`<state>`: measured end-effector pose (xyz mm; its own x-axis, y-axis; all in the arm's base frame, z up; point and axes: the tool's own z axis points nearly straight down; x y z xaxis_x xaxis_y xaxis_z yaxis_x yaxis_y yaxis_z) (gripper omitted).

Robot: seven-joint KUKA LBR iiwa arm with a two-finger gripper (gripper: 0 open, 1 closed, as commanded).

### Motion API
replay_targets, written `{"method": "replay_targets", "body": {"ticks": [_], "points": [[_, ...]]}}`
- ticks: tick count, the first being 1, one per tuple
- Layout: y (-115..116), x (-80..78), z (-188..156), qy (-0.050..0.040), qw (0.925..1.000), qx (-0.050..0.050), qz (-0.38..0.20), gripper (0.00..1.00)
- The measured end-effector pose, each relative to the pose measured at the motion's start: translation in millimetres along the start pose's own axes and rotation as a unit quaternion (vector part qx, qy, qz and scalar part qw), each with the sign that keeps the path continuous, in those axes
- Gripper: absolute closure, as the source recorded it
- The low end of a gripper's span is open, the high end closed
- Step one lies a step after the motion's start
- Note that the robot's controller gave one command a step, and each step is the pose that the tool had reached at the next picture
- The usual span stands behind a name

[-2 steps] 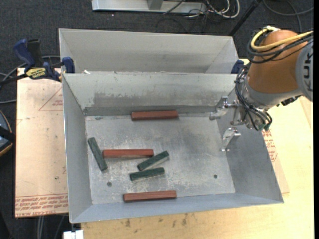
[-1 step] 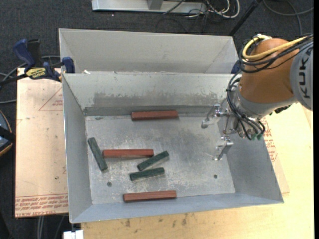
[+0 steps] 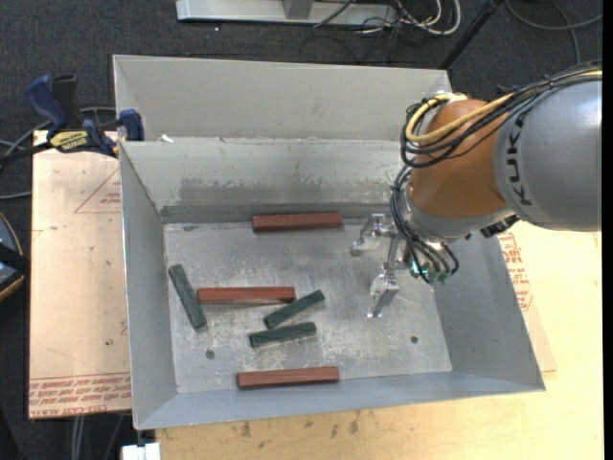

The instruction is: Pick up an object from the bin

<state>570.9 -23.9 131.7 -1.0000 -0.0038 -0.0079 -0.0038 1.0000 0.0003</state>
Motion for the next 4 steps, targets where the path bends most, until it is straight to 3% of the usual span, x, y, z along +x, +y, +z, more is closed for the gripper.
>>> {"method": "replay_targets", "body": {"ticks": [1,2,3,4], "points": [[49,-10.2,60,0.0014,0.9999,0.001,0.015,0.0],[62,7.8,52,-0.0063,1.0,0.001,0.0,0.0],[116,-59.4,53,-0.0029,0.9986,-0.002,0.054,1.0],[116,-59.4,53,-0.0029,0.9986,-0.002,0.054,1.0]]}}
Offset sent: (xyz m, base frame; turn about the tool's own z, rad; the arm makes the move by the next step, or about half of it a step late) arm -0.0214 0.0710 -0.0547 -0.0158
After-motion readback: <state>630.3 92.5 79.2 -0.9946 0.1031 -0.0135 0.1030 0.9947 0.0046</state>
